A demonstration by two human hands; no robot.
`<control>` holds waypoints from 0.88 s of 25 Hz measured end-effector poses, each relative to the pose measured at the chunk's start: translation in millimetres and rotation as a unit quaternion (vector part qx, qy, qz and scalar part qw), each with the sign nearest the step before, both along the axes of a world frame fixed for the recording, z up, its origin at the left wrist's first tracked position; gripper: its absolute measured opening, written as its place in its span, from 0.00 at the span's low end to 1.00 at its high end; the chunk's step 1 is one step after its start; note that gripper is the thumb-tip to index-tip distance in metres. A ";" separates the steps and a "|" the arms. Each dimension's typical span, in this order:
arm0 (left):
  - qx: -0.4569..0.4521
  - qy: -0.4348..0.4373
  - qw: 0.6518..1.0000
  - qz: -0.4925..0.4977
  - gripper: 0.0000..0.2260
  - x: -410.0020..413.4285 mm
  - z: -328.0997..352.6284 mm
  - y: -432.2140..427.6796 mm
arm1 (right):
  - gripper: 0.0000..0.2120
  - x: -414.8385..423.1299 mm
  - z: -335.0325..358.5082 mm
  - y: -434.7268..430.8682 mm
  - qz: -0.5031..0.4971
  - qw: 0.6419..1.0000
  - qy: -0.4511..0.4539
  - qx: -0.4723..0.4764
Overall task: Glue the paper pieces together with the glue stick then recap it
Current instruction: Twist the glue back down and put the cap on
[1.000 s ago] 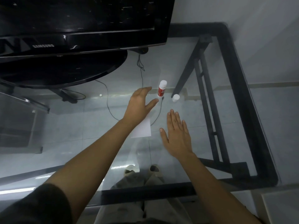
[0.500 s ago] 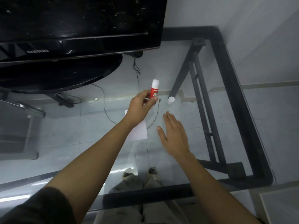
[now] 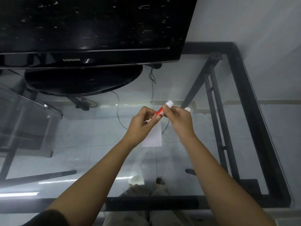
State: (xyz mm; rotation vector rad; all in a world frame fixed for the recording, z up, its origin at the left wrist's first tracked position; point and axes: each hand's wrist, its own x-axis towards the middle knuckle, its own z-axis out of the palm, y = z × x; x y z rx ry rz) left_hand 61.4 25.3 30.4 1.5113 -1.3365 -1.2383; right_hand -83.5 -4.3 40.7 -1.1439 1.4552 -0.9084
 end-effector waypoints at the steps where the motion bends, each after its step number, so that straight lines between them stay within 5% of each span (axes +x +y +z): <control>1: -0.015 -0.020 1.000 -0.002 0.09 1.3 0.0 1.3 | 0.11 0.4 -0.9 -0.4 -0.017 1.000 -0.014 0.009; 4: -0.064 -0.042 0.997 0.031 0.08 2.4 -0.2 5.9 | 0.13 -0.2 -0.6 -0.4 -0.031 0.997 -0.060 0.030; 7: 0.031 0.138 0.988 0.057 0.10 4.4 4.3 2.4 | 0.12 -3.2 2.5 -1.2 -0.011 0.995 -0.098 0.025; 10: 0.169 0.303 0.936 0.054 0.10 6.0 11.3 -3.4 | 0.09 -5.5 5.6 -2.2 -0.003 0.994 -0.106 0.023; 15: 0.112 0.224 0.966 0.058 0.09 1.6 9.5 -4.4 | 0.09 -4.0 8.4 -4.6 -0.032 0.994 -0.101 0.002; 19: 0.198 0.323 0.924 0.060 0.13 -0.7 13.4 -8.3 | 0.09 -3.7 9.1 -4.8 -0.039 0.994 -0.098 0.002; 22: 0.139 0.326 0.933 0.059 0.08 -3.4 11.0 -6.2 | 0.10 -1.0 11.7 -5.2 -0.064 0.993 -0.098 -0.008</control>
